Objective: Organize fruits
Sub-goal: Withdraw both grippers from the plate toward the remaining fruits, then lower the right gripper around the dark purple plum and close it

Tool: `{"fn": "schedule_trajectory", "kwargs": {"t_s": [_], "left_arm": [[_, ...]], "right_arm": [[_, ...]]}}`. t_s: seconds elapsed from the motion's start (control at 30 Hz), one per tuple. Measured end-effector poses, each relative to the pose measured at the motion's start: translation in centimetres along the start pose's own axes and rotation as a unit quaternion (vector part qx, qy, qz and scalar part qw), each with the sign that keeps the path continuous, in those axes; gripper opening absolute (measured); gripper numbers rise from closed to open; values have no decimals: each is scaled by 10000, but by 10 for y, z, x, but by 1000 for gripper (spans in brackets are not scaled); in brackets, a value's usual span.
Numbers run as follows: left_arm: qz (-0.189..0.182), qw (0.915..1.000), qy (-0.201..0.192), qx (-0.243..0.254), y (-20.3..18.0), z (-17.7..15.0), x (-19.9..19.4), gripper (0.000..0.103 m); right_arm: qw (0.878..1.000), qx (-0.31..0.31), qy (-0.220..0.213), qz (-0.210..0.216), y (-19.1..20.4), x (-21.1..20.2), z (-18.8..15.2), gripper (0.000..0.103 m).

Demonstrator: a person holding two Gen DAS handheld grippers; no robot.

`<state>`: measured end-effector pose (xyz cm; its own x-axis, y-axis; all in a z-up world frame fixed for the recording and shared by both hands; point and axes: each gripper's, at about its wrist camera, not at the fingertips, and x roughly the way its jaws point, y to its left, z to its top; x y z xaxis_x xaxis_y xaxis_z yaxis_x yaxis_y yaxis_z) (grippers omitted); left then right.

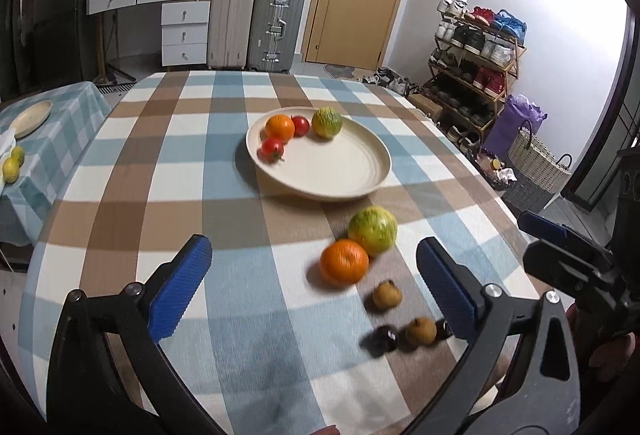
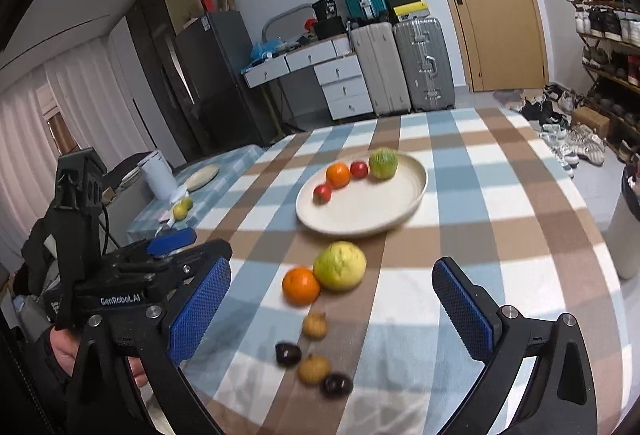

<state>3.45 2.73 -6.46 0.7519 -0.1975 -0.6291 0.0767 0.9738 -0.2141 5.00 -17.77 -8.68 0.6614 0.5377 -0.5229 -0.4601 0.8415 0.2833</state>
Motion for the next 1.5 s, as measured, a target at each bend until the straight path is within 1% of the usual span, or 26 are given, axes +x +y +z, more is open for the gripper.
{"fn": "schedule_trajectory", "kwargs": {"t_s": [0.17, 0.3, 0.5, 0.6, 0.8, 0.83, 0.9, 1.13, 1.17, 1.23, 1.3, 1.33, 1.37, 1.4, 1.43, 1.47, 1.5], "left_arm": [[-39, 9998, 175, -83, 5, -14, 5, 102], [-77, 9994, 327, -108, 8, -26, 12, 102], [-135, 9986, 495, -115, 9, -35, 24, 102], [-149, 9984, 527, -129, 10, -37, 28, 102], [-149, 9981, 572, -151, 12, -38, 32, 102], [-149, 9980, 591, -163, 12, -39, 34, 102], [-151, 9978, 619, -182, 14, -40, 36, 102], [-150, 9977, 635, -201, 16, -42, 38, 102], [-157, 9977, 626, -198, 16, -42, 38, 102], [-161, 9978, 618, -186, 16, -42, 38, 102], [-173, 9977, 631, -177, 16, -43, 39, 102], [-179, 9977, 637, -175, 16, -43, 39, 102], [-183, 9976, 642, -172, 15, -43, 39, 102], [-182, 9976, 646, -167, 15, -43, 39, 102], [-186, 9976, 652, -165, 15, -43, 39, 102], [-192, 9975, 654, -168, 15, -43, 38, 102], [-193, 9975, 651, -175, 15, -43, 39, 102]], "right_arm": [[9998, -4, 189, 1, 0, -2, -20, 103], [9991, -41, 424, 73, 0, 1, -37, 103], [9974, -13, 703, 152, 0, 10, -66, 103], [9968, 30, 779, 201, -1, 15, -72, 102], [9971, -58, 755, 88, -2, 20, -75, 97], [9969, -18, 778, 109, -4, 21, -76, 95], [9961, 76, 848, 214, -8, 24, -77, 82], [9944, 107, 983, 374, -11, 30, -81, 64], [9942, 112, 988, 400, -11, 30, -81, 59], [9940, 90, 1017, 390, -11, 31, -82, 55], [9940, 62, 1030, 364, -10, 32, -82, 48], [9942, 55, 1028, 308, -10, 33, -82, 48], [9945, 36, 1017, 254, -10, 33, -82, 44], [9946, 22, 1011, 245, -11, 33, -82, 35], [9945, 25, 1013, 247, -11, 33, -82, 30], [9946, 26, 1009, 253, -11, 34, -82, 26], [9946, 16, 1004, 250, -11, 34, -82, 25]]}}
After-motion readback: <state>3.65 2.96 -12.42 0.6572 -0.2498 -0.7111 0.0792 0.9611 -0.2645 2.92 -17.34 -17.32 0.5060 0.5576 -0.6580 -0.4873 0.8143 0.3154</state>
